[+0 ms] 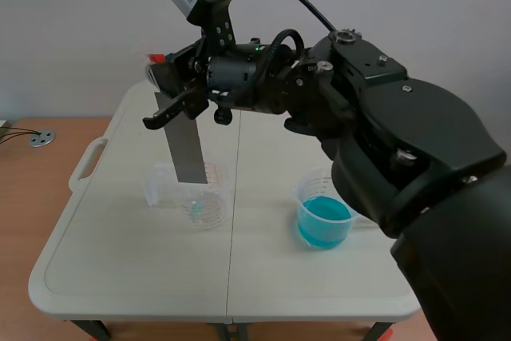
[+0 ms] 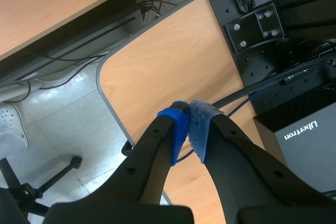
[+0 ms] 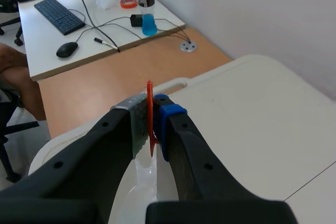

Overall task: Hold the metal plate by the orange handle, dip it into the blue solution, take it out and point at it, then put the plate back in the beaker on the left.
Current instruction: 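Move the plate over the blue solution, then point at the plate with the left hand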

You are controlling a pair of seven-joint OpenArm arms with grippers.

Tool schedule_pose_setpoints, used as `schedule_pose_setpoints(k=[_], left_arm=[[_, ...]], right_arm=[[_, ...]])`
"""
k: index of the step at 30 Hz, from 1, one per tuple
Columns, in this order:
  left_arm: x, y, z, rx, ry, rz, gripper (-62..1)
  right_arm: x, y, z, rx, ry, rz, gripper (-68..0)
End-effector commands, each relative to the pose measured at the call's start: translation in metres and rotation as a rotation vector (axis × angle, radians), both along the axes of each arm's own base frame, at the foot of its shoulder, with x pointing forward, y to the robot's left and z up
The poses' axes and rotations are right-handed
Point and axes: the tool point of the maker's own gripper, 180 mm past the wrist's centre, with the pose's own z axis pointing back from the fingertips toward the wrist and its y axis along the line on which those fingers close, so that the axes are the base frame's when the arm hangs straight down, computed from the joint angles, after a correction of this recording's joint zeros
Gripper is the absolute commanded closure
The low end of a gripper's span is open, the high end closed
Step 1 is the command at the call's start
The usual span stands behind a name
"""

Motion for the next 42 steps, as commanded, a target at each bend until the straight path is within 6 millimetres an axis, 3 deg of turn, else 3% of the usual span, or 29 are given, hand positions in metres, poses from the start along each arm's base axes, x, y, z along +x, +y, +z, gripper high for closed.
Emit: schedule_pose_setpoints(k=[1, 12, 22, 31, 42], left_arm=[[0.0, -0.006, 0.002, -0.023, -0.003, -0.003, -2.1], [0.0, -0.007, 0.003, -0.028, -0.004, 0.003, -2.1], [0.001, -0.007, 0.003, -0.028, -0.006, 0.003, -2.1], [0.007, -0.007, 0.003, -0.026, -0.023, 0.002, -2.1], [0.026, -0.005, 0.005, -0.015, -0.069, -0.004, -2.1]], right_arm=[[-0.001, 0.001, 0.02, 0.033, -0.044, 0.009, -1.3], [-0.019, -0.009, 0.065, 0.033, -0.183, -0.001, -1.3], [-0.025, -0.031, 0.099, 0.036, -0.265, -0.065, -1.3], [-0.038, -0.062, 0.11, 0.01, -0.322, -0.118, -1.3], [-0.047, -0.112, 0.101, -0.018, -0.331, -0.154, -1.3]])
